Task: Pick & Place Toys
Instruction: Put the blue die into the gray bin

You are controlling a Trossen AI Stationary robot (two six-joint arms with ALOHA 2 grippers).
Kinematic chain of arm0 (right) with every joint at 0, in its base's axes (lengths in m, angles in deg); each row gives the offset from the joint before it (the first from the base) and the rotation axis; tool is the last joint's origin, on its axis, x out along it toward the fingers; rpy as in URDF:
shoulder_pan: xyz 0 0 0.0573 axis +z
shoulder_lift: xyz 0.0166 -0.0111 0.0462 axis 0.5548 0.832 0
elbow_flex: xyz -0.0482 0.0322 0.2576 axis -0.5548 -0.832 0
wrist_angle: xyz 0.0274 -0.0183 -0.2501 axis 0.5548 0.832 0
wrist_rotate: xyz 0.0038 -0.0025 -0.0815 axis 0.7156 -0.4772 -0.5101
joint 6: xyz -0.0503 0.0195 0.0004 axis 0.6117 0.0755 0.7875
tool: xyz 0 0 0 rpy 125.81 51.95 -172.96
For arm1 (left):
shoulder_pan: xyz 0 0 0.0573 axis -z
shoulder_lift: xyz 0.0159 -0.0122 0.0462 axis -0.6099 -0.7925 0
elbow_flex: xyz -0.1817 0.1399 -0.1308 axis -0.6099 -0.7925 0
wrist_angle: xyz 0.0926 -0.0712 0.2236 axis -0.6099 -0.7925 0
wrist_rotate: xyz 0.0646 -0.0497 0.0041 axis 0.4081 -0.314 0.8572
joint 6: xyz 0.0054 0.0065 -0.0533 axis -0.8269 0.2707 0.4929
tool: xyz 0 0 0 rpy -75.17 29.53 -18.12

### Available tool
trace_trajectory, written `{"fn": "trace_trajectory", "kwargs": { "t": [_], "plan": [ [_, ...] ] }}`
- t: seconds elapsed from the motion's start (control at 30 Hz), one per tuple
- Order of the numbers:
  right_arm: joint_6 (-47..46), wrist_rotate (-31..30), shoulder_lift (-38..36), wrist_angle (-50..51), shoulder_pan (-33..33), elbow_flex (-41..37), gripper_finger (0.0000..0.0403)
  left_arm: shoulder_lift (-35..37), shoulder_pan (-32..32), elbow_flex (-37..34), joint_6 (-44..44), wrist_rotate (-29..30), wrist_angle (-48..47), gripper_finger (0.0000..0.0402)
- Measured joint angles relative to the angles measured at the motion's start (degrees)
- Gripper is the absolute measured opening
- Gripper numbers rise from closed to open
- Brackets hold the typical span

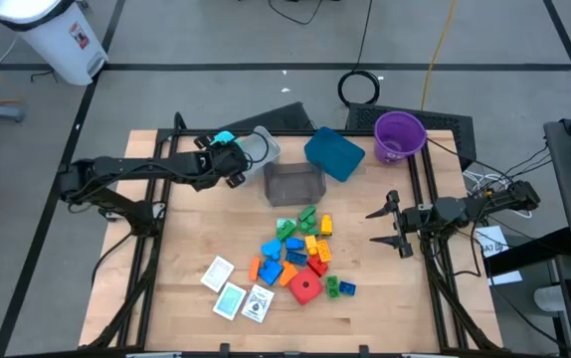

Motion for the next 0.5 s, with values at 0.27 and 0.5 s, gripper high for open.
{"fn": "trace_trajectory", "kwargs": {
  "t": [0.27, 0.5],
  "plan": [
    [0.0, 0.0, 0.0, 0.0, 0.0, 0.0, 0.0267, 0.0, 0.9, -0.5, 0.1, -2.4, 2.4, 0.0134],
    [0.0, 0.0, 0.0, 0.0, 0.0, 0.0, 0.0268, 0.0, 1.8, -1.5, 0.0, -5.8, 3.3, 0.0134]
  ]
}}
